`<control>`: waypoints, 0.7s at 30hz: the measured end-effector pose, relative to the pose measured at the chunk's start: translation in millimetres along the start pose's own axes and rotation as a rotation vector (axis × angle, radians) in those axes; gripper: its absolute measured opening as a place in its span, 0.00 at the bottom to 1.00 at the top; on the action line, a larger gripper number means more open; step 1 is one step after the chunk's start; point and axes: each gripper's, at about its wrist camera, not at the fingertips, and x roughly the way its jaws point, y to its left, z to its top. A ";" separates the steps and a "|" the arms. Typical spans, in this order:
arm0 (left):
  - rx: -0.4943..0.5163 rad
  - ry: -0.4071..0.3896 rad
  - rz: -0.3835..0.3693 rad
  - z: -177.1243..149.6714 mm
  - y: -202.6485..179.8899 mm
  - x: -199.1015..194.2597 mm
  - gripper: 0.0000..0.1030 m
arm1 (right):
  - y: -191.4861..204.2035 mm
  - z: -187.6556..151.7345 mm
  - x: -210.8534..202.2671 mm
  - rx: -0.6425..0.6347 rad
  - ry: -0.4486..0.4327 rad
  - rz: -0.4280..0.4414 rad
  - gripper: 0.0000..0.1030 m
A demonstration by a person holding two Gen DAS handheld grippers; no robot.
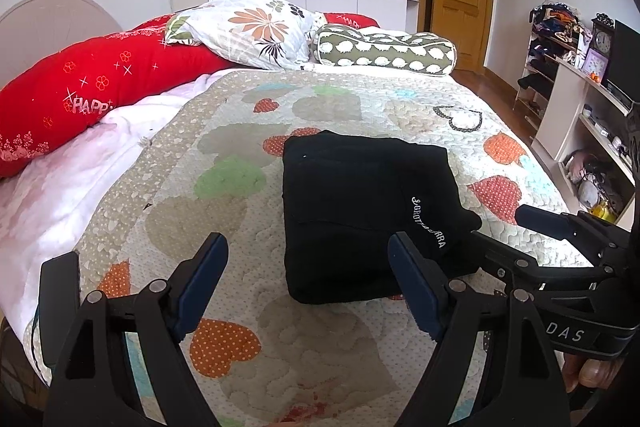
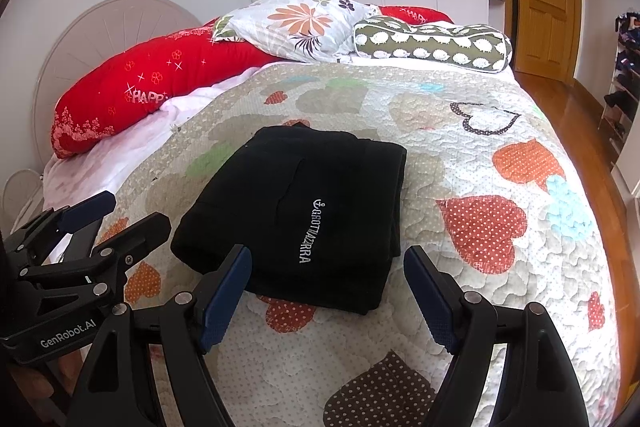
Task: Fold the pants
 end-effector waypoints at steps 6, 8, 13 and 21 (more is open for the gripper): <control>-0.001 0.001 -0.001 -0.5 0.2 0.7 0.80 | -0.5 -0.5 1.3 -0.001 0.003 0.002 0.78; -0.001 0.002 -0.001 -0.5 0.3 0.9 0.80 | -0.6 -0.6 1.6 0.000 0.002 0.000 0.78; -0.002 0.008 -0.001 -1.1 0.3 2.4 0.80 | -4.6 -0.6 0.5 0.007 -0.006 -0.006 0.78; -0.012 0.012 -0.008 -1.6 2.3 4.2 0.80 | -15.4 0.5 -1.3 0.025 -0.001 -0.022 0.78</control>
